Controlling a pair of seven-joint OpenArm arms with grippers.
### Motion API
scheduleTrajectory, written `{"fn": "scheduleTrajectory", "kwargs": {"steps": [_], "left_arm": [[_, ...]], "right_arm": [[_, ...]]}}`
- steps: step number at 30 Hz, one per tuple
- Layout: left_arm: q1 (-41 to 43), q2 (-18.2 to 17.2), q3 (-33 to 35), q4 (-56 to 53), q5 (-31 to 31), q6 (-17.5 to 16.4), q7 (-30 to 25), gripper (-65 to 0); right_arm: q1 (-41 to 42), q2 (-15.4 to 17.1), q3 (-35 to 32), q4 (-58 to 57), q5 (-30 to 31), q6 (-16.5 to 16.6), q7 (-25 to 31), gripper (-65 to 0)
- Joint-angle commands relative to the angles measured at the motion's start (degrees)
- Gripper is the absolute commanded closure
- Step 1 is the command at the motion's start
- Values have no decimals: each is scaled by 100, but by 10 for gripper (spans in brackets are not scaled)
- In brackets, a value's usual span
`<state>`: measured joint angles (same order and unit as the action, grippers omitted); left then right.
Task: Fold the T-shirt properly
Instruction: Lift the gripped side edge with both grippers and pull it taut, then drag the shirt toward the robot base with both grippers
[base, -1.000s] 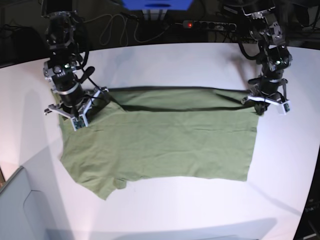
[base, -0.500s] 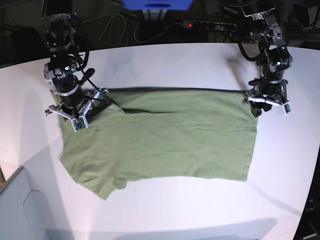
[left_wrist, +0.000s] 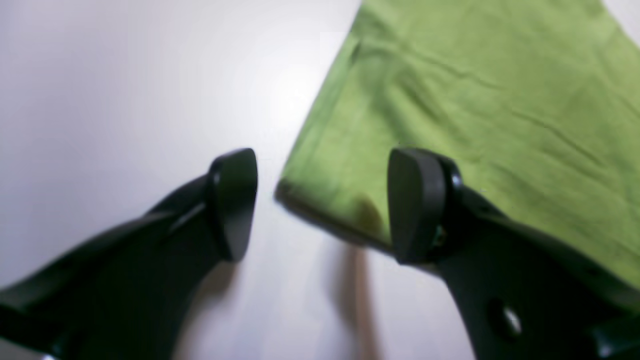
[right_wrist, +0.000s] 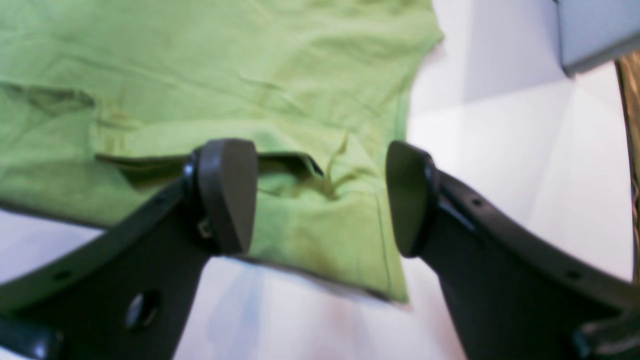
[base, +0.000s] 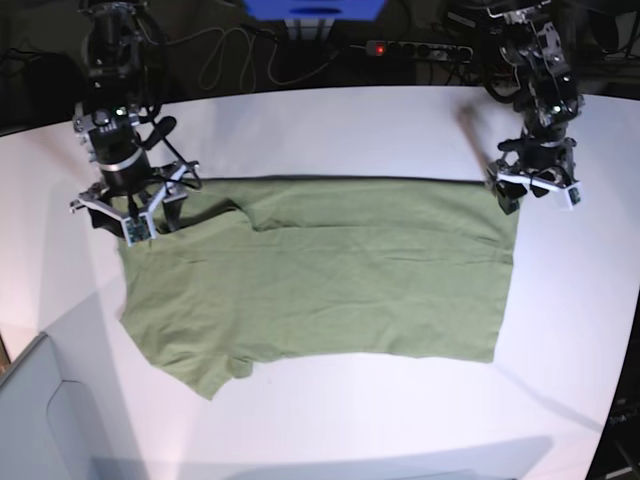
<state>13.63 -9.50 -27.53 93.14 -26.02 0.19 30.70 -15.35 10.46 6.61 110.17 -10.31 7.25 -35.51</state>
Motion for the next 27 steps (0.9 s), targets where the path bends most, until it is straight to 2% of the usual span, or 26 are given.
{"fn": "scheduleTrajectory", "kwargs": {"steps": [1,10,14,17,20,22,27], "left_arm": [[-84,-57,-12,-18,-31,-14,-112,-396],[-312,-57,32,-756,-40,-14,-120,-394],[-339,-57,32,-941,-40,-23,-120,-380],[-339,-48,32,-949,-48,-23,-120,-271],[-339,-48,32,-958,-48,-23,-120,-97],[-339,-48,32,-958,-48,-23,-120,0],[-312,-48,23,-958,-48,-23,-120,0]], "right_arm": [[-7,40,90,179,33,-52,153,-392],[-289,40,636,161,33,-52,162,-396],[-254,57,864,-375,42,-52,223,-396],[-87,66,926,-797,42,18,232,-396],[-34,49,1031,-1017,42,379,232,-396],[1,-30,1207,-1193,42,502,241,-396],[168,-101,1462,-1694,42,546,505,-396]]}}
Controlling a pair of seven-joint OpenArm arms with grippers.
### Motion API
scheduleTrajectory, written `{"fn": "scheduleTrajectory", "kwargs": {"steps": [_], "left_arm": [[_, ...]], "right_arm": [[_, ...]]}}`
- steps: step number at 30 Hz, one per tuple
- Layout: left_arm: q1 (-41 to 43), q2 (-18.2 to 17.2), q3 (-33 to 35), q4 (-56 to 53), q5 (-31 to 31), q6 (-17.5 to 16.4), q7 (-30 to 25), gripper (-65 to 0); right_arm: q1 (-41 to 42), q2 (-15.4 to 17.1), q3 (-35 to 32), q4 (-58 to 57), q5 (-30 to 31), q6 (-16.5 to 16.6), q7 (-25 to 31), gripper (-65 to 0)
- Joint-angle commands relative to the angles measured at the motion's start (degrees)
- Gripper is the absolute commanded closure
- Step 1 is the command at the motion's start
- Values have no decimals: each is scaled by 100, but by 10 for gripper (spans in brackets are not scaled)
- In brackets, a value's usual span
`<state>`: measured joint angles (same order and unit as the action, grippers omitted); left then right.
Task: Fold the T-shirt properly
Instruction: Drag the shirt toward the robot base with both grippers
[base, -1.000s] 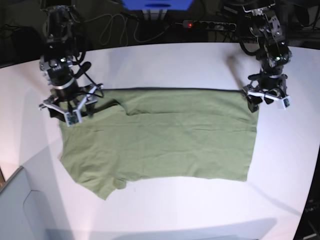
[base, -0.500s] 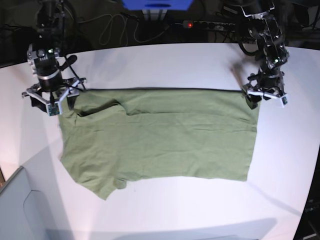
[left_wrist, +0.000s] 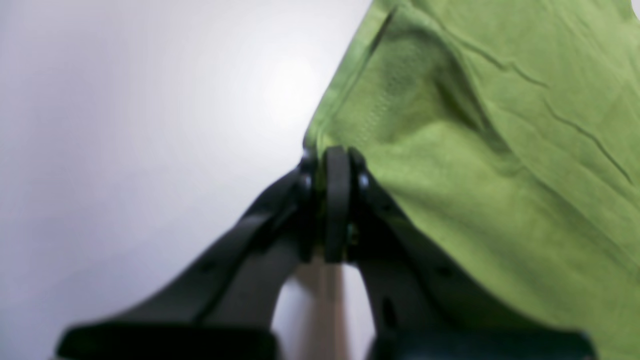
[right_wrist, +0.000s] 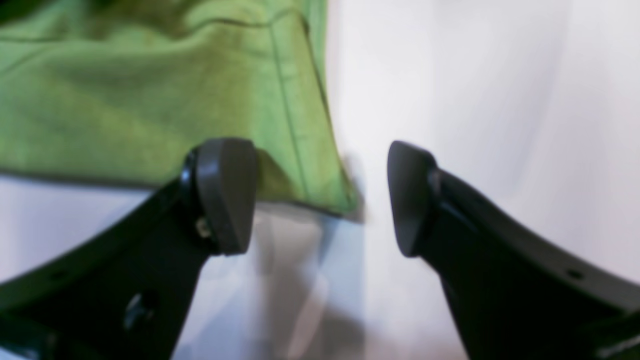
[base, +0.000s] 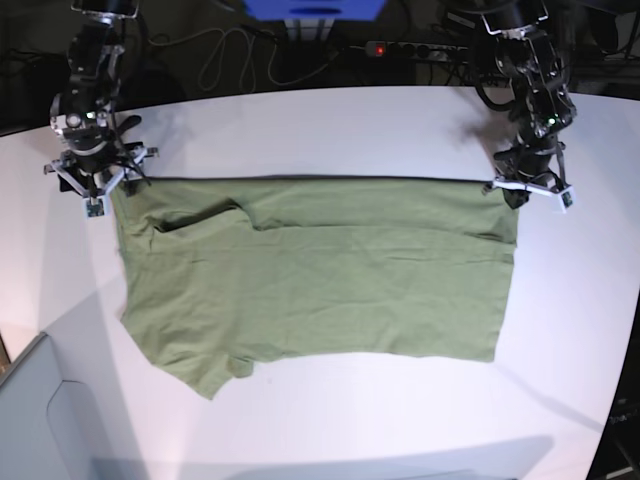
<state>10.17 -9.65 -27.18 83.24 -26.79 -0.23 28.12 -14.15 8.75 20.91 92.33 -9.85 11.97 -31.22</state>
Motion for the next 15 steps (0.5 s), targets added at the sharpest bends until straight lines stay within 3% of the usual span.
{"fn": "scheduleTrajectory", "kwargs": {"steps": [1,9,11,15], "left_arm": [[42,-33,-21,32,28,19,138,0],[77,-33,-47,32,28,19,138,0],[112,-33,-47,32,28,19,138,0],[227,-24,-47,120,28,19,138,0]], "right_arm": [[48,87,32,37,-4,74,85,-396],[-163,87,-29,-42,-4,82,76,-372],[-189,96,-20,-42,-4,223,41,-310],[-242,96,32,-33,-31,1164,32,-99]]}}
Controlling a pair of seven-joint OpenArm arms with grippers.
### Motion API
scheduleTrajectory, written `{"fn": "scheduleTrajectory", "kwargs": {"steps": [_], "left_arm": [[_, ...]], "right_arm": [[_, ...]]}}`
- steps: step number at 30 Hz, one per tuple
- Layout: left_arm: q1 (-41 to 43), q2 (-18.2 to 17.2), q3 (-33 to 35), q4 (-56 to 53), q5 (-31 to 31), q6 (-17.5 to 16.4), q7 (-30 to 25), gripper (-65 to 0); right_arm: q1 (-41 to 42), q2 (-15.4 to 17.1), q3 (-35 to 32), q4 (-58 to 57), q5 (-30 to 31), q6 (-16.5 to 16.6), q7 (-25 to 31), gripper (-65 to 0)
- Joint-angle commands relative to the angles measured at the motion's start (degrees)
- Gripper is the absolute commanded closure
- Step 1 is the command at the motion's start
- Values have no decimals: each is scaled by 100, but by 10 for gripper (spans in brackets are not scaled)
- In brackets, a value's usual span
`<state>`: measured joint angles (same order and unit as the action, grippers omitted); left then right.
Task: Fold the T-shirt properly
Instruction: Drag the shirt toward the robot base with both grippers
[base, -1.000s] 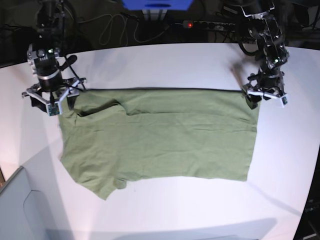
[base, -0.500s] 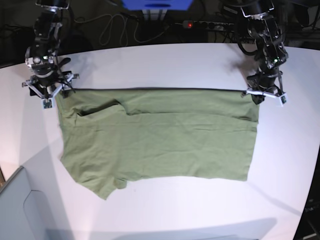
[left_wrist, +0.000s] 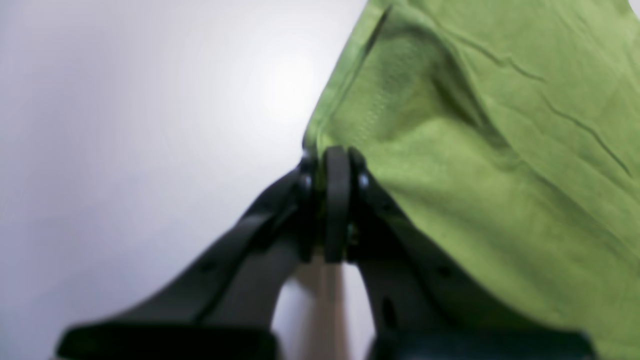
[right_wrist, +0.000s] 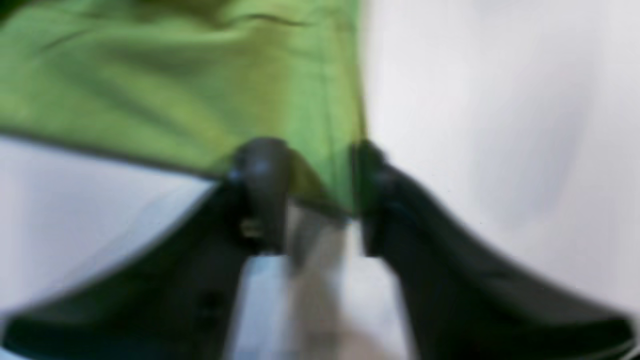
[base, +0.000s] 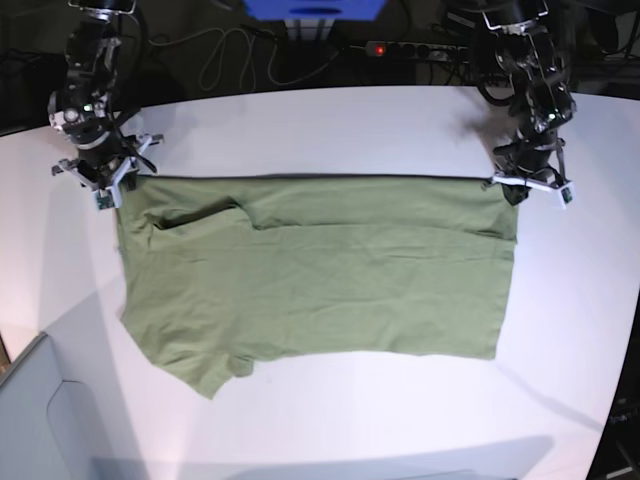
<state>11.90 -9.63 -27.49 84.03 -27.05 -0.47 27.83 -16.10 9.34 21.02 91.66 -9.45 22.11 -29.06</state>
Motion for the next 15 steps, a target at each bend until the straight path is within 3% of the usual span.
{"fn": "scheduleTrajectory", "kwargs": {"steps": [1,2,9,15], "left_arm": [[80,-26,-16,41,54,43,166,0],[98,-26,-16,41,54,43,166,0],[335,-35,-25,595,54,43,184,0],[397,-44,-25,1281,63,87,236,0]], "right_arm": [[-56,37,65,61,-70,238,-184,-38],[-65,28,136,69,-70,246,-184,0],[-30,195,206,395,-70,264,-228,-1],[216,327,189,1177,-70,281,-993,-1]]}}
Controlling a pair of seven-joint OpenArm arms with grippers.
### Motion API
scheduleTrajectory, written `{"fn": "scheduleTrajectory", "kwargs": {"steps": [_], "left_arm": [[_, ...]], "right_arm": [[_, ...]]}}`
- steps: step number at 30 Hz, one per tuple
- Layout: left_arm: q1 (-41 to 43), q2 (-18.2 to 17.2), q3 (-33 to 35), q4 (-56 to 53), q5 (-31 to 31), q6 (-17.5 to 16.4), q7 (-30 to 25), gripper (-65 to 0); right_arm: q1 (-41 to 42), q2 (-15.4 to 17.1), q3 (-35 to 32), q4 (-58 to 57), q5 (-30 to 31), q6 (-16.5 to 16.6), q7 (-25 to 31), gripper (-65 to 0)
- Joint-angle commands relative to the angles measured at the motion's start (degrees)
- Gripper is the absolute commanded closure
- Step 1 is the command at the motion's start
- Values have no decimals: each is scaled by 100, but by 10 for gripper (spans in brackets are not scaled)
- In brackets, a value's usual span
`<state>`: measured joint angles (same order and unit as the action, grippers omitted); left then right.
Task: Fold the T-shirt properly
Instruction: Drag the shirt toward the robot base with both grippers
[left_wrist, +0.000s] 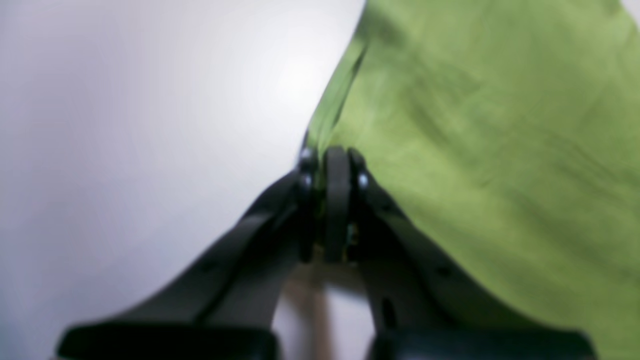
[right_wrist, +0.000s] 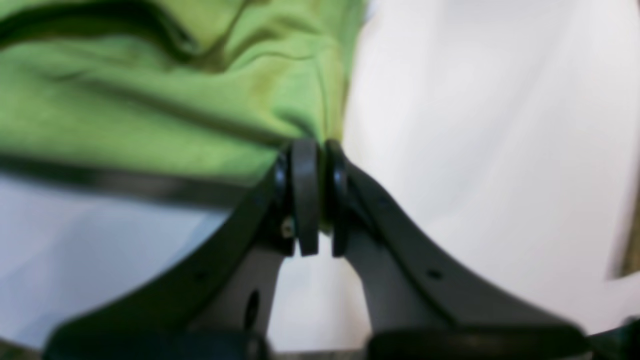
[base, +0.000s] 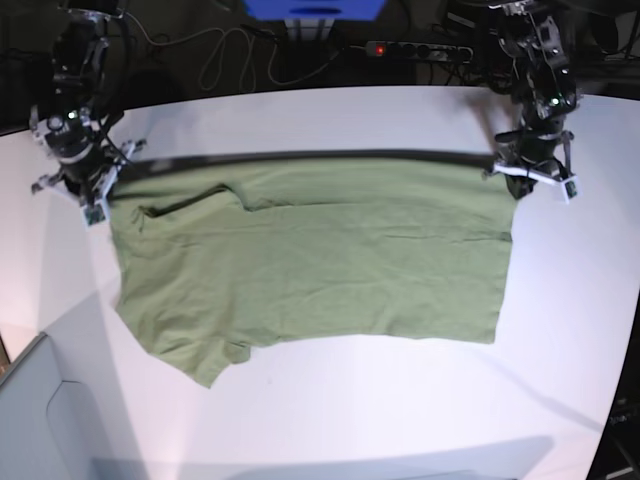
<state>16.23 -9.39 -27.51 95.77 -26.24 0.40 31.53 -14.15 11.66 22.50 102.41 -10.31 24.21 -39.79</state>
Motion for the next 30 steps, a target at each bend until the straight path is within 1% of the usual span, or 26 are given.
{"fn": "scheduleTrajectory", "kwargs": {"steps": [1,5,6,8,9,12,16,27,30], "left_arm": [[-36,-68,-23,151,0,-1,-133,0],[-18,-68,-23,318,-18,-1,-133,0],[17,-68,-23,371,-18,-1,-133,0],[25,-85,-23,511,9,-1,-133,0],[17,-103,-23,546,9,-1,-133,0],[-1,-112,-23,617,26,-1,-133,0],[34,-85,-23,599,26,-1,-133,0],[1010,-59,-14,626,-9,-18,-133,0],[1283,-59,-14,626,-9,-18,-142,0]], "right_arm": [[48,131,31,207,15,72,-17,-1],[198,210,22,559,15,80,-324,-1],[233,219,14,612,15,124,-368,-1],[409,219,14,647,6,362,-412,-1],[497,219,14,647,6,415,-500,-1],[725,219,14,656,6,441,-773,-1],[708,210,14,673,6,450,-817,-1],[-365,219,14,691,6,450,-799,-1],[-638,219,31,691,6,450,-623,-1]]}}
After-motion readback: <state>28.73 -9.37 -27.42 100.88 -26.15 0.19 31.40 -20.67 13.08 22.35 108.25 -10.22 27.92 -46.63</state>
